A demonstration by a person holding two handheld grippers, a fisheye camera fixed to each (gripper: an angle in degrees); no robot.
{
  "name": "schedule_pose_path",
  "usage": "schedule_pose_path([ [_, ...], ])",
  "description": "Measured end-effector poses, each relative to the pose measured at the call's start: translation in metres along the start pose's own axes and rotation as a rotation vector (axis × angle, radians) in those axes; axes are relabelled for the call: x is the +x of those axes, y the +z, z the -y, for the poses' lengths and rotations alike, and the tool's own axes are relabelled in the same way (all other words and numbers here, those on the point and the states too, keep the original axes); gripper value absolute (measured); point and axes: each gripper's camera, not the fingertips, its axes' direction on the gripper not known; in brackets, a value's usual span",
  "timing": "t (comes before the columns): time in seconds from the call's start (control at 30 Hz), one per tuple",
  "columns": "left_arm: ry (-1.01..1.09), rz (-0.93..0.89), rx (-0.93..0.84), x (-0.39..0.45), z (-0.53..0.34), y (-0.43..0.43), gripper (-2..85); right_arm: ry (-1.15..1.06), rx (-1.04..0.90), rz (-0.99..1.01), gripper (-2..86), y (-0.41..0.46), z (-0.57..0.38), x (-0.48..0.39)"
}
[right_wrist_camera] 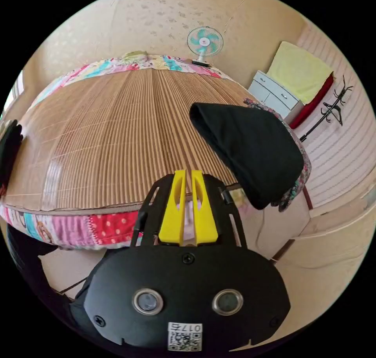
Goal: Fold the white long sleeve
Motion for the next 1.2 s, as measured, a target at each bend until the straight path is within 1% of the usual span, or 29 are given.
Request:
schedule_pose_path([
  [0.07, 0.023, 0.058, 0.108, 0.006, 0.011, -0.019, 6.9, 0.025, 0.044, 0.199, 1.8, -0.018, -0.013, 0.005],
  [0.1, 0.035, 0.09, 0.173, 0.009, 0.022, -0.03, 6.9, 0.026, 0.041, 0.241, 1.6, -0.021, -0.014, 0.006],
  [0.13, 0.041, 0.109, 0.22, 0.011, 0.033, -0.038, 7.1, 0.029, 0.023, 0.328, 1.2, -0.026, -0.014, 0.009],
  [0.17, 0.041, 0.111, 0.233, 0.011, 0.039, -0.04, 7.1, 0.022, 0.011, 0.418, 1.0, -0.031, -0.013, 0.013],
  [0.2, 0.044, 0.1, 0.238, 0.011, 0.052, -0.04, 7.7, 0.021, 0.012, 0.464, 0.9, -0.034, -0.013, 0.015],
  [0.27, 0.053, 0.062, 0.19, 0.008, 0.072, -0.028, 9.7, 0.046, 0.052, 0.649, 0.7, -0.045, -0.015, 0.031],
  [0.3, 0.049, 0.04, 0.123, 0.006, 0.083, -0.012, 11.5, 0.057, 0.063, 0.7, 0.7, -0.047, -0.015, 0.036],
  [0.37, 0.011, 0.034, -0.032, 0.001, 0.095, 0.022, 12.6, 0.095, 0.092, 0.909, 0.6, -0.049, -0.015, 0.059],
  [0.4, -0.025, 0.078, -0.111, -0.002, 0.098, 0.043, 11.7, 0.097, 0.099, 0.957, 0.6, -0.049, -0.014, 0.065],
  [0.43, -0.063, 0.146, -0.132, -0.003, 0.098, 0.053, 8.9, 0.095, 0.114, 1.034, 0.6, -0.05, -0.014, 0.075],
  [0.47, -0.074, 0.139, -0.135, -0.004, 0.099, 0.057, 6.6, 0.087, 0.132, 1.078, 0.6, -0.053, -0.013, 0.084],
  [0.5, -0.123, 0.067, -0.129, -0.007, 0.102, 0.061, 4.0, 0.084, 0.139, 1.083, 0.6, -0.054, -0.013, 0.089],
  [0.53, -0.151, -0.05, -0.085, -0.007, 0.106, 0.06, 3.3, 0.073, 0.148, 1.078, 0.6, -0.059, -0.011, 0.096],
  [0.57, -0.15, -0.119, -0.051, -0.005, 0.109, 0.058, 3.1, 0.044, 0.15, 1.068, 0.6, -0.065, -0.008, 0.102],
  [0.6, -0.124, -0.233, 0.011, 0.005, 0.116, 0.054, 2.8, 0.028, 0.148, 1.065, 0.6, -0.069, -0.007, 0.105],
  [0.67, -0.03, -0.308, 0.032, 0.034, 0.131, 0.051, 2.6, -0.013, 0.151, 1.067, 0.7, -0.081, -0.001, 0.115],
  [0.73, 0.178, -0.487, 0.039, 0.086, 0.142, 0.044, 2.6, -0.027, 0.174, 1.091, 1.0, -0.089, 0.003, 0.123],
  [0.77, 0.236, -0.551, 0.048, 0.098, 0.141, 0.041, 2.6, -0.035, 0.194, 1.114, 1.2, -0.093, 0.005, 0.128],
  [0.83, 0.445, -0.839, 0.082, 0.138, 0.127, 0.033, 2.8, -0.035, 0.206, 1.142, 1.6, -0.096, 0.009, 0.135],
  [0.87, 0.478, -0.909, 0.073, 0.145, 0.121, 0.035, 2.8, -0.021, 0.197, 1.155, 2.1, -0.095, 0.011, 0.139],
  [0.9, 0.518, -1.03, 0.038, 0.156, 0.11, 0.043, 2.8, -0.014, 0.191, 1.165, 2.3, -0.094, 0.013, 0.14],
  [0.93, 0.531, -1.101, -0.012, 0.164, 0.095, 0.056, 3.1, -0.005, 0.185, 1.199, 3.3, -0.09, 0.014, 0.144],
  [0.97, 0.533, -1.117, -0.043, 0.167, 0.086, 0.065, 3.2, 0.011, 0.183, 1.244, 4.7, -0.083, 0.015, 0.148],
  [1.0, 0.524, -1.107, -0.116, 0.17, 0.066, 0.085, 3.4, 0.027, 0.182, 1.268, 5.5, -0.079, 0.015, 0.15],
  [1.07, 0.469, -1.034, -0.257, 0.169, 0.03, 0.123, 3.5, 0.11, 0.15, 1.379, 8.5, -0.053, 0.014, 0.159],
  [1.1, 0.39, -0.973, -0.36, 0.164, 0.005, 0.151, 3.6, 0.128, 0.127, 1.409, 8.9, -0.044, 0.014, 0.159],
  [1.13, 0.313, -0.882, -0.455, 0.156, -0.024, 0.177, 3.6, 0.149, 0.047, 1.465, 9.7, -0.025, 0.016, 0.155],
  [1.17, 0.277, -0.828, -0.501, 0.152, -0.039, 0.189, 3.5, 0.144, -0.079, 1.489, 10.8, -0.005, 0.017, 0.144],
  [1.2, 0.208, -0.699, -0.572, 0.142, -0.069, 0.209, 3.5, 0.137, -0.15, 1.474, 11.3, 0.005, 0.018, 0.136],
])
